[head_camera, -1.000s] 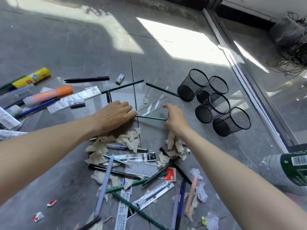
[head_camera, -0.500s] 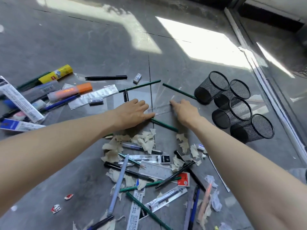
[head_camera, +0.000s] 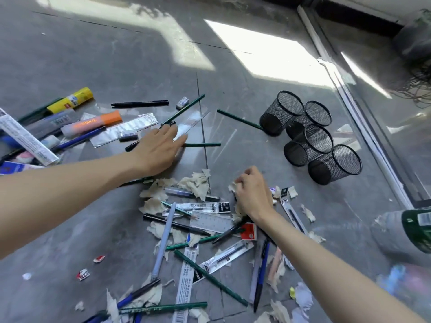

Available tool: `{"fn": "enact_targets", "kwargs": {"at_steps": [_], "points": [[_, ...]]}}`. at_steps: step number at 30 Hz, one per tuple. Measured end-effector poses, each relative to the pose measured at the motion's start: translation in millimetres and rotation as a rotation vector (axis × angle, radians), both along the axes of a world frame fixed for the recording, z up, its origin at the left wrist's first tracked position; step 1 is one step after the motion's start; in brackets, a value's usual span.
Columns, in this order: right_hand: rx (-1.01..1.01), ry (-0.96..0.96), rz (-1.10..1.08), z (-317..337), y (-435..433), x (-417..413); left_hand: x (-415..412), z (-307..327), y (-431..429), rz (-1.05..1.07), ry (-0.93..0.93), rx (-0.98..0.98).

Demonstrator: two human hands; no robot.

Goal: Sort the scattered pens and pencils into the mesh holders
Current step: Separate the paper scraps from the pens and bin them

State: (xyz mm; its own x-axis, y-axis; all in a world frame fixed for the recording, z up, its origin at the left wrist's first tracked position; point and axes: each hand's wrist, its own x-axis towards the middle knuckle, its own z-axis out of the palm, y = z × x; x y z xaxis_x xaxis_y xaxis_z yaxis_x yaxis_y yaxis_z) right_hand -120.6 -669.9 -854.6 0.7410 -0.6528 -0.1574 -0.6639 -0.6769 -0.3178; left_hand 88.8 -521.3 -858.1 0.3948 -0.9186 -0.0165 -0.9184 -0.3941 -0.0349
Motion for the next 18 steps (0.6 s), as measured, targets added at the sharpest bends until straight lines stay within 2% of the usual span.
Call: {"fn": "enact_targets", "kwargs": {"at_steps": [3, 5, 8, 10, 12, 14, 16, 18], "points": [[0.031, 0.005, -0.138, 1.9, 12.0, -0.1, -37.7, -1.8, 7.0, 0.187, 0.191, -0.115], [0.111, 0.052, -0.138, -0.2, 23.1, 6.1, -64.6, -2.7, 14.3, 0.29, 0.357, -0.062], [0.268, 0.021, -0.082, -0.1, 44.8, 25.7, -88.2, 1.1, 12.8, 0.323, 0.586, 0.017], [0.218, 0.099, -0.032, 2.4, 53.4, 38.9, -88.7, 6.2, 6.5, 0.383, 0.71, 0.01], [0.164, 0.186, 0.013, 4.6, 55.0, 48.4, -81.5, 10.5, 2.8, 0.414, 0.71, 0.009], [0.266, 0.199, 0.023, 5.4, 53.6, 54.6, -71.1, 16.1, 3.7, 0.403, 0.774, 0.015], [0.407, 0.165, 0.037, 6.5, 55.9, 57.4, -59.8, 19.1, 7.1, 0.436, 0.975, -0.006], [0.452, 0.151, 0.076, 7.7, 62.2, 57.8, -53.6, 19.9, 10.8, 0.491, 1.136, -0.022]]}}
